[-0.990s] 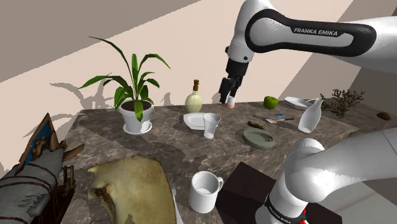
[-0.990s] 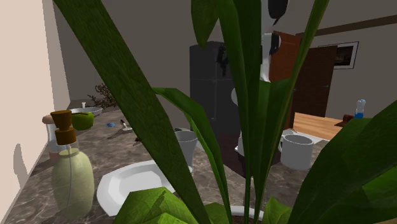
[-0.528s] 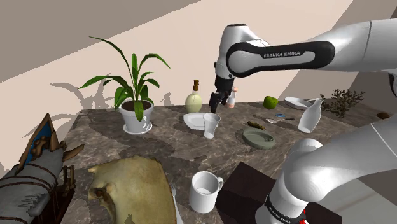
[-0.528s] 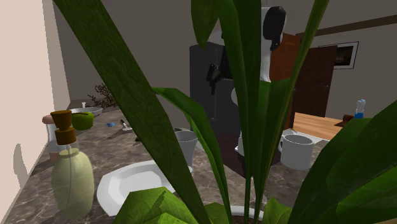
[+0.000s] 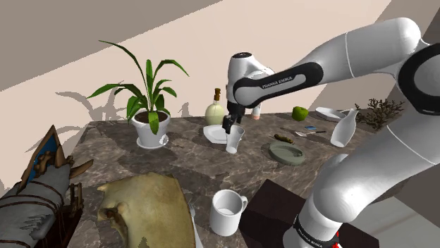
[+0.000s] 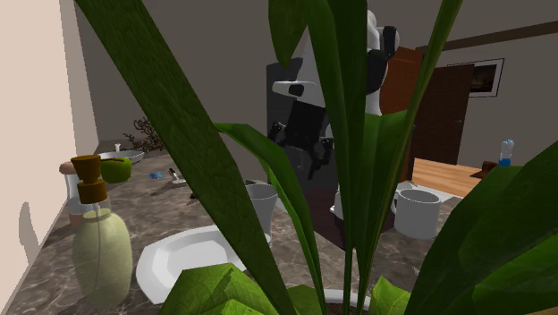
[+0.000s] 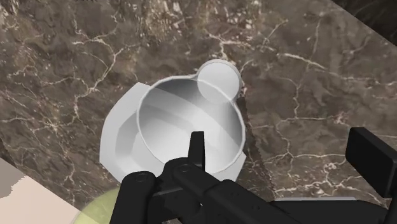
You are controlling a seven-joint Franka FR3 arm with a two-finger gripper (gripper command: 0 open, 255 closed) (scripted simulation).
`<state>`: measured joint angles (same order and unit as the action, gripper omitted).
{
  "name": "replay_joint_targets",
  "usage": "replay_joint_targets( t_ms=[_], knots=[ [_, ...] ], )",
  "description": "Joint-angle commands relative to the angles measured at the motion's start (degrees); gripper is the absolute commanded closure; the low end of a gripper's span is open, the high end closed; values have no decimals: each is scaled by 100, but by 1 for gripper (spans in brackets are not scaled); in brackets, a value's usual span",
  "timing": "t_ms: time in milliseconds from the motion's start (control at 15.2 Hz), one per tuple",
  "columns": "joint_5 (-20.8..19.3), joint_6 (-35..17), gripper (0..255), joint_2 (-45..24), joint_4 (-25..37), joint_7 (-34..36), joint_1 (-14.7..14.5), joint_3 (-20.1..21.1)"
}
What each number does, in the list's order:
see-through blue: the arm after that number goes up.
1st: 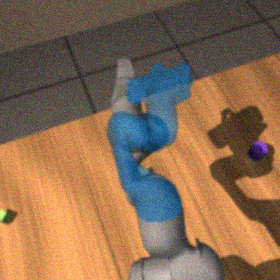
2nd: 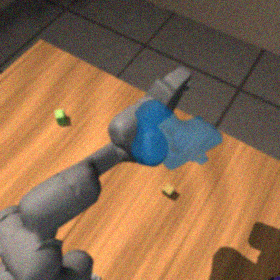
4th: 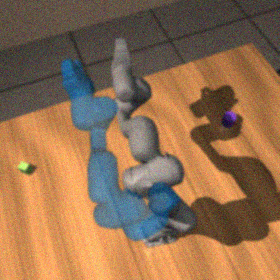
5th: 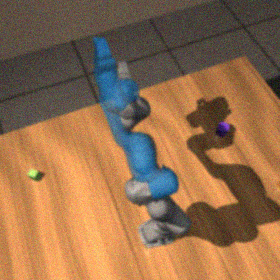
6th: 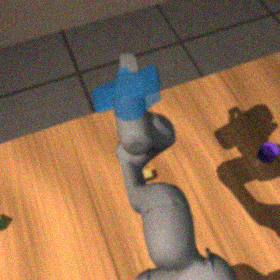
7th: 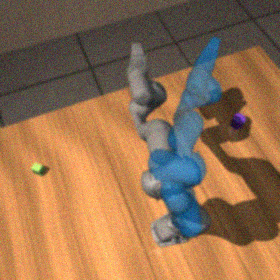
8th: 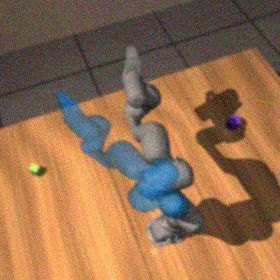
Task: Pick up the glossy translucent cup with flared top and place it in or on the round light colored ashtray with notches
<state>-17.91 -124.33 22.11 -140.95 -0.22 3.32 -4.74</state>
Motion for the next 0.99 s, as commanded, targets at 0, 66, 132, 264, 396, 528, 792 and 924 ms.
replay_joint_targets(
  t_ms=[0,66,132,264,396,528,792,924],
  knots=[
    [-227,-363,0,-414,61,124,84,5],
    [-348,-527,0,-621,105,190,129,2],
    [-422,-620,0,-744,135,231,156,0],
    [-468,-783,0,-847,79,255,182,-27],
    [-516,-945,0,-954,29,281,210,-52],
    [-566,-1108,0,-1068,-16,309,238,-77],
    [-607,-1235,0,-1160,-47,332,261,-96],
    [-607,-1235,0,-1160,-47,332,261,-96]
  ],
)
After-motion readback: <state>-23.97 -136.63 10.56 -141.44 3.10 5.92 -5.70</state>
